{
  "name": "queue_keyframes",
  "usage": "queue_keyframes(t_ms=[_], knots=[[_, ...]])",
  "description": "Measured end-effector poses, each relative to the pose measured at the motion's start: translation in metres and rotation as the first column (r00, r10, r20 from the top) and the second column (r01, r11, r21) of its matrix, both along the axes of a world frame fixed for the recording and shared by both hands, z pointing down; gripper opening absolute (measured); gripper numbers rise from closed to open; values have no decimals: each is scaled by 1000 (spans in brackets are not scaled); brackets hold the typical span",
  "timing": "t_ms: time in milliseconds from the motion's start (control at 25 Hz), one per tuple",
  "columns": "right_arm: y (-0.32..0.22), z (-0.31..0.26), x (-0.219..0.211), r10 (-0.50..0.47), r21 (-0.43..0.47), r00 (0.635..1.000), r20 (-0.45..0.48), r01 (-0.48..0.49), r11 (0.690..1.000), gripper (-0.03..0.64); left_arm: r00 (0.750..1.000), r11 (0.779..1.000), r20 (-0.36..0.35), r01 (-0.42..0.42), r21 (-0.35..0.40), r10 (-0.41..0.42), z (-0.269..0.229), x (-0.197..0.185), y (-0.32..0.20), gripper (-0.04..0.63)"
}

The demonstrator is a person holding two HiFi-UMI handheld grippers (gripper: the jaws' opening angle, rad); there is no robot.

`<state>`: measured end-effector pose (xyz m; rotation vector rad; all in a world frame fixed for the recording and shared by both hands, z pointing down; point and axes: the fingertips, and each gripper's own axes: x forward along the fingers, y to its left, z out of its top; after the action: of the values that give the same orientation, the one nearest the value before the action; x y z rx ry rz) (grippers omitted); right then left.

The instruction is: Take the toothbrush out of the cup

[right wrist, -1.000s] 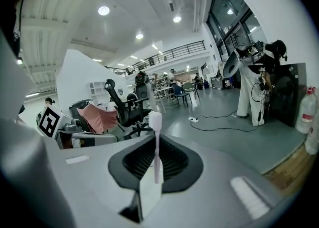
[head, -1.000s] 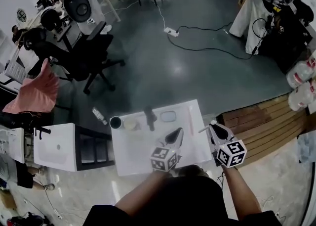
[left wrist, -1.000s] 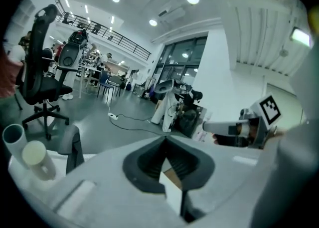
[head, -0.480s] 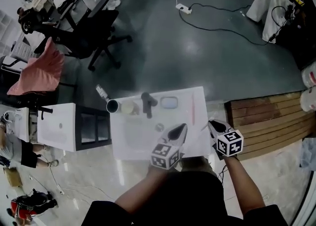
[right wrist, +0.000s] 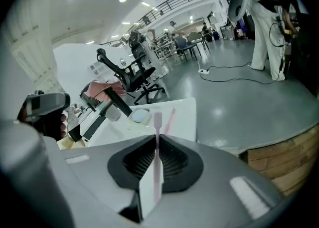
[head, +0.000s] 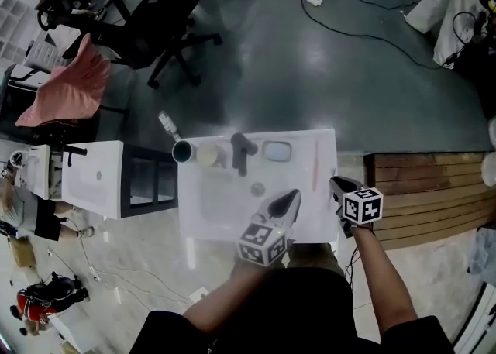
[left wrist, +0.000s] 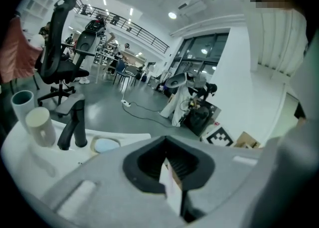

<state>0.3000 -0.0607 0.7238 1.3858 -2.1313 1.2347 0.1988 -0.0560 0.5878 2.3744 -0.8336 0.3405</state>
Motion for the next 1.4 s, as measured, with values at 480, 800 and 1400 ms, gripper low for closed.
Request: queue_keyframes(t_ms=[480,800,1400], knots=[[-32,63,0,175,-146,978,116,-158,977,25,1000,999,-1,30,-40,-30,14,-10,-6,3],[-40,78,-1,263,-170,958,112,-243,955,26,998,997,2,56,-46,-56,17,-19,-17,3],[-33,75,-10,255,-149,962,95,-239,959,86,999,998,14,50,-40,-49,11,-27,-4,3]])
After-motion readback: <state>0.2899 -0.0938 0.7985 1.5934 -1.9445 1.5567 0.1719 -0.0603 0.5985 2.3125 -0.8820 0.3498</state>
